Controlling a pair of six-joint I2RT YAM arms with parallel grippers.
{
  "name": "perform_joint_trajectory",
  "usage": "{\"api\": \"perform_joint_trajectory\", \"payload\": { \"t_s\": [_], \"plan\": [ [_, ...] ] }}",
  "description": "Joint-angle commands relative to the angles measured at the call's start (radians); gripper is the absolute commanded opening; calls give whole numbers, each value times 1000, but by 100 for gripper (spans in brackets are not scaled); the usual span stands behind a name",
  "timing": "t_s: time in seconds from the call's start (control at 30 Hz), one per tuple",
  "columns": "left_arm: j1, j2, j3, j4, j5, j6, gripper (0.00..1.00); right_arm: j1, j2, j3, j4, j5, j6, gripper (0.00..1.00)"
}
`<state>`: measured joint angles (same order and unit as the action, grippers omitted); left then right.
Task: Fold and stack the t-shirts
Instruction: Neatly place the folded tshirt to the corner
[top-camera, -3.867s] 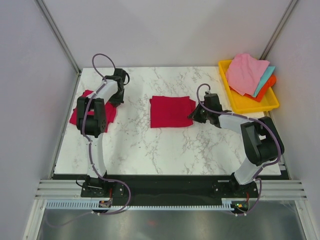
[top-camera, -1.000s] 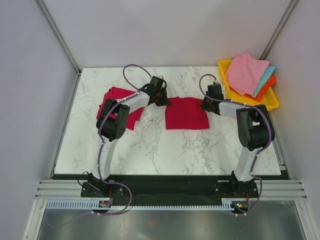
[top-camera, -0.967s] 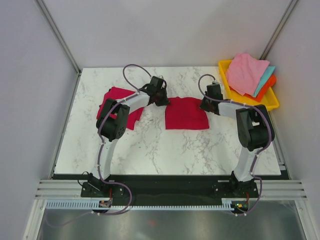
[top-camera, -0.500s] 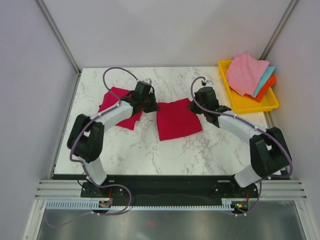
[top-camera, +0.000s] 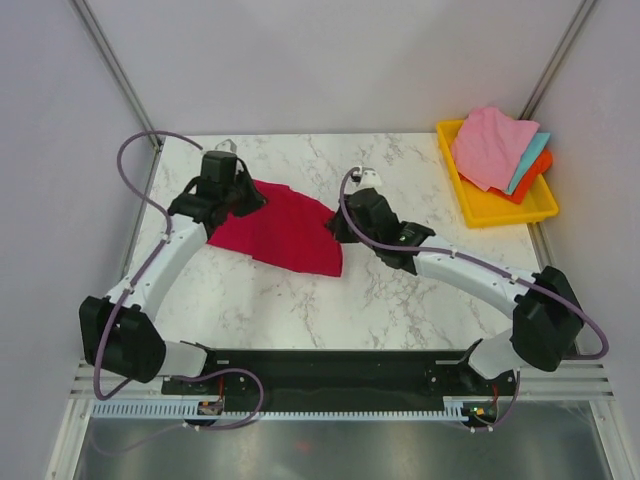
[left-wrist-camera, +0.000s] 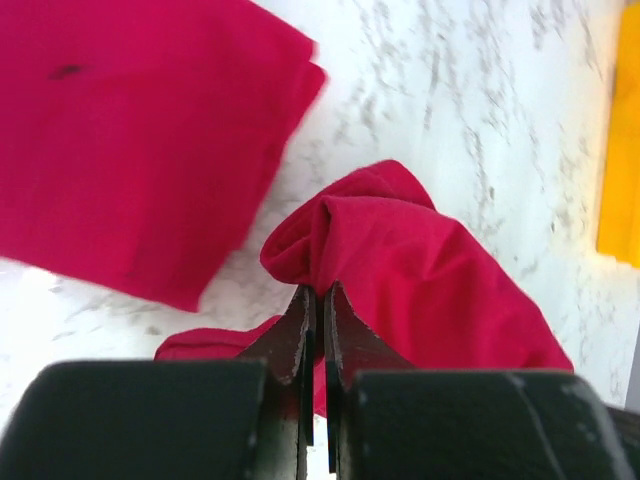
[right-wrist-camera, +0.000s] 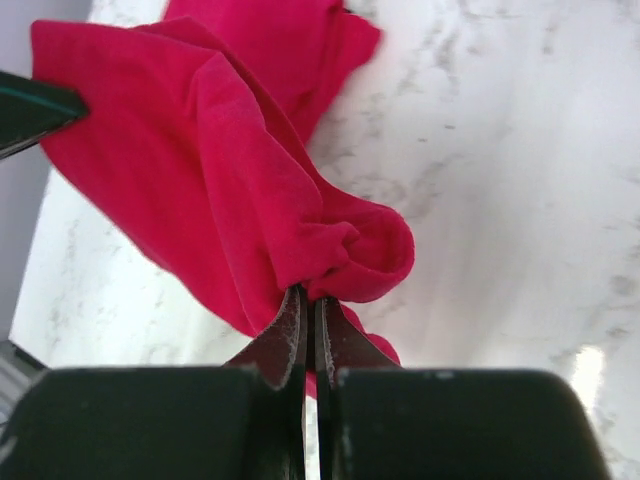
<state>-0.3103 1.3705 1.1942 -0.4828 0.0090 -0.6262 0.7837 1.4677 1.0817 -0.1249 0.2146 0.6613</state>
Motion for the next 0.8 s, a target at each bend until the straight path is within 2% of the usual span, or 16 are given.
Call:
{"api": "perform_joint_trajectory", "payload": {
  "t_s": [0.0,0.17,0.27,0.57,0.77],
  "plan": [
    [104,-77,83,-123,17,78,2,92,78,141,-2,58,20,0],
    [294,-82,113,-212,35,146,2,207,219,314,-7,111,6,0],
    [367,-38,148,-223,42,164,2,241,308,401,-7,115,1,0],
    [447,114,271,-220,23,163,2,269,526,579,-5,154,-25,0],
    [458,216,355,-215,-3,171,2,264,618,672,-7,181,-71,0]
  ]
}}
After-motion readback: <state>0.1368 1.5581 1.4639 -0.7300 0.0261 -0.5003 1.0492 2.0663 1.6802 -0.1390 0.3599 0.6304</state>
